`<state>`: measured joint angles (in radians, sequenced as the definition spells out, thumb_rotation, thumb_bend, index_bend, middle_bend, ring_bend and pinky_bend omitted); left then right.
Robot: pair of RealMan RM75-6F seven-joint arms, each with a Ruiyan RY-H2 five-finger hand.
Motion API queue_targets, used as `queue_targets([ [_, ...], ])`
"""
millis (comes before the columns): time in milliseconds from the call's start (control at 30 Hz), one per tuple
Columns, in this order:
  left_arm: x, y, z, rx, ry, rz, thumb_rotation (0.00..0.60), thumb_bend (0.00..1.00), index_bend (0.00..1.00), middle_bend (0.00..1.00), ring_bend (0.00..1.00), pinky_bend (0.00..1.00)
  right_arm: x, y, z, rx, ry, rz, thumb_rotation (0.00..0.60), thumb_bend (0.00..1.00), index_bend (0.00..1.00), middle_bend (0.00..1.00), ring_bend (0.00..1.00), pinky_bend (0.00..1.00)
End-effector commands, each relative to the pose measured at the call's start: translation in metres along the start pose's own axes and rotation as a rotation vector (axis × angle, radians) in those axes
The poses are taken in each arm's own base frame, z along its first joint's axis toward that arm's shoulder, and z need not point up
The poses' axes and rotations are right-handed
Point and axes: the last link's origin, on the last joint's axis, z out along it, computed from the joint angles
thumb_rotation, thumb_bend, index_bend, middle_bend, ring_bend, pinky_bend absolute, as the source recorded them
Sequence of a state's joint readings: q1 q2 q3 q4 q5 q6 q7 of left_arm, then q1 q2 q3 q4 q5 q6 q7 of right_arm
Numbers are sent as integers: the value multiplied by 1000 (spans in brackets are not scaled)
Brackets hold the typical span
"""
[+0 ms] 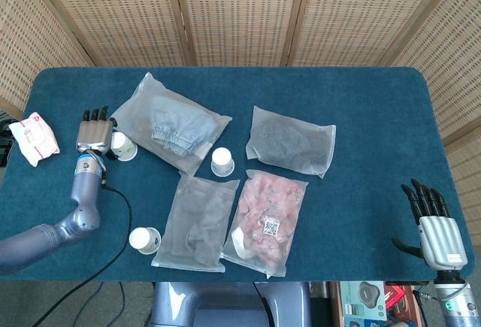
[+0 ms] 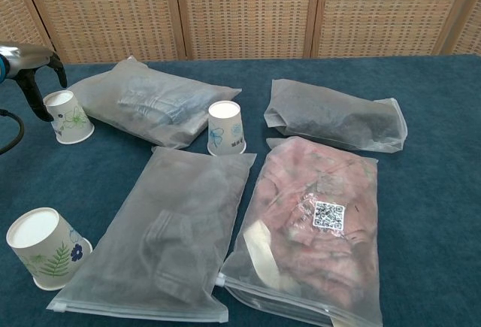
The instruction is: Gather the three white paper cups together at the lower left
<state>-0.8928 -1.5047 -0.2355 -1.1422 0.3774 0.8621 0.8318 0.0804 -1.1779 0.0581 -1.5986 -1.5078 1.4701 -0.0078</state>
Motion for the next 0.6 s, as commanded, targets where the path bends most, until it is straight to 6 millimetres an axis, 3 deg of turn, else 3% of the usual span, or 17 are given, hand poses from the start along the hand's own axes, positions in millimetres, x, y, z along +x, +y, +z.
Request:
queue_targets([
  [33,-4,2,2,0,-8,2,600,144,319,0,0,0,0,0,0,1,1,-1,600,93,0,0,0,0],
  [600,-13,5,4,-13,7,1,600,147,450,0,0,0,-1,-2,0,10,1,-3,600,94,0,0,0,0],
])
